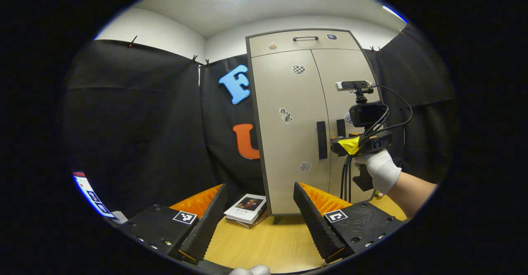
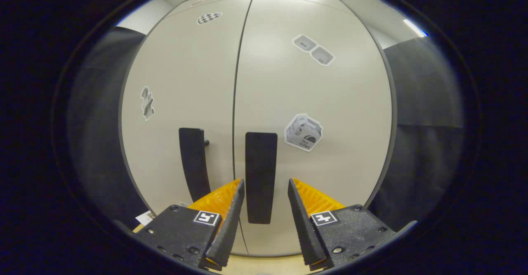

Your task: Open the right door of the double-door shoe cabinet with the right hand, and open the left door with the left hand.

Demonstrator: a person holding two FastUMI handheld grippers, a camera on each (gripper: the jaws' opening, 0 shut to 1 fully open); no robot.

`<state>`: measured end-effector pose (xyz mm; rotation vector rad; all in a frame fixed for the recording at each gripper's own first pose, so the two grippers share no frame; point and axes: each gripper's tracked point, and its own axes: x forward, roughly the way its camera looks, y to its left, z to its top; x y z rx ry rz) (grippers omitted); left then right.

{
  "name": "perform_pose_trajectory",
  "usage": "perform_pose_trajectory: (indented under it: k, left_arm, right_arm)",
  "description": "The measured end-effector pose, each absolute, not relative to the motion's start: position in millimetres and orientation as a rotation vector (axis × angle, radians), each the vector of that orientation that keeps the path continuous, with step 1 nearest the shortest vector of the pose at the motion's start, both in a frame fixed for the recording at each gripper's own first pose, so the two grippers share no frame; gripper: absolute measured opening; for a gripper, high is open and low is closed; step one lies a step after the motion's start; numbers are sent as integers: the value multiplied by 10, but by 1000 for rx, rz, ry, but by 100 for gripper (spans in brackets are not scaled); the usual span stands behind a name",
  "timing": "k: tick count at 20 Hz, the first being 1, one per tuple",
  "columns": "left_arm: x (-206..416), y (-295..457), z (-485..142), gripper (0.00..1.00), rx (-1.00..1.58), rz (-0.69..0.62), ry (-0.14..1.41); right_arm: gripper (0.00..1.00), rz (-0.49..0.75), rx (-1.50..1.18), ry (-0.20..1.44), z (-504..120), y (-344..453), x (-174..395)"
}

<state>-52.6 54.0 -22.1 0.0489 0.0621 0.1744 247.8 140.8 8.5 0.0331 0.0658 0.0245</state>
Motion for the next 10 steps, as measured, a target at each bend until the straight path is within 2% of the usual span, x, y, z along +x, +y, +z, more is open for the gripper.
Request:
perform_pose_trajectory:
  k: [1, 2, 3, 4, 5, 10]
  left_arm:
    - [-528, 551, -222, 96, 43, 176, 61]
    - [-533, 565, -231, 96, 41, 181, 62]
    - [-544, 592, -234, 96, 42, 188, 62]
    - [-550, 612, -247, 96, 42, 194, 65]
    - [-557, 630, -263, 96, 40, 196, 69]
    - [-619, 677, -281, 96, 18, 197, 64]
  right_arm:
    - [66, 17, 34, 64, 95, 1393, 2504]
    - [55, 28, 37, 67, 87, 1416, 2515]
    - [53, 36, 43, 73, 84, 1441, 2522]
    - [42, 38, 43, 79, 78, 1457, 2521]
    - [38, 35, 36, 81, 79, 1456, 2534]
    - [30, 59, 40, 104, 63, 1448, 2482]
